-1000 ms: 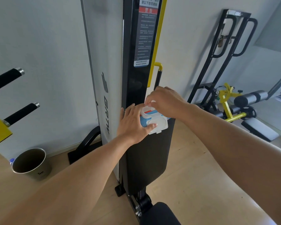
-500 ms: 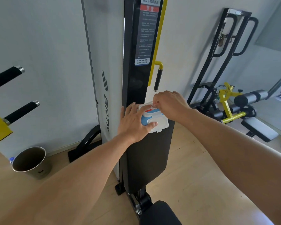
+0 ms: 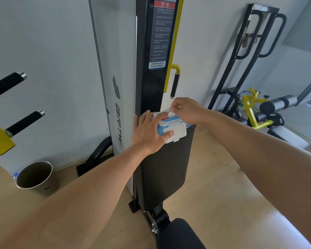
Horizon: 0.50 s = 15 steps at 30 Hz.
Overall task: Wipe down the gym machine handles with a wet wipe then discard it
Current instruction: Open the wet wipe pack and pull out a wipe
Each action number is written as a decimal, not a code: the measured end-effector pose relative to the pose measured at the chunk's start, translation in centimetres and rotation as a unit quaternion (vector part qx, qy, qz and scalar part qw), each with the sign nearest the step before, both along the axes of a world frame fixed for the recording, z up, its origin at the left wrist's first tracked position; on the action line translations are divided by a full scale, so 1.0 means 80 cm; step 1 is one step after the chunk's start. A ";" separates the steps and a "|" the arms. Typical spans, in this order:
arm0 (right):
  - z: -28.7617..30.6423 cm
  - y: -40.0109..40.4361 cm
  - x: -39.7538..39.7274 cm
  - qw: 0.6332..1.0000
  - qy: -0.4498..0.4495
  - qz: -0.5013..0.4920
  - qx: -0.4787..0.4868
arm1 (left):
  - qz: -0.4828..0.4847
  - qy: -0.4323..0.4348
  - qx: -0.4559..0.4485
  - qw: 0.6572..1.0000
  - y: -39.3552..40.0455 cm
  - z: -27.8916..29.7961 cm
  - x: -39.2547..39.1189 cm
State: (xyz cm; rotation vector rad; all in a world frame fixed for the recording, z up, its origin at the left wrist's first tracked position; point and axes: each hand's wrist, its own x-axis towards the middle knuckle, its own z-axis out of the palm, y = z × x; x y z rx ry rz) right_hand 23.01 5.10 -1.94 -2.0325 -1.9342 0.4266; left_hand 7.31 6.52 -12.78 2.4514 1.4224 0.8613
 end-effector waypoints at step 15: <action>0.047 0.014 0.035 0.851 0.353 -0.276 0.274 | -0.020 -0.001 -0.005 1.000 0.001 -0.001 -0.003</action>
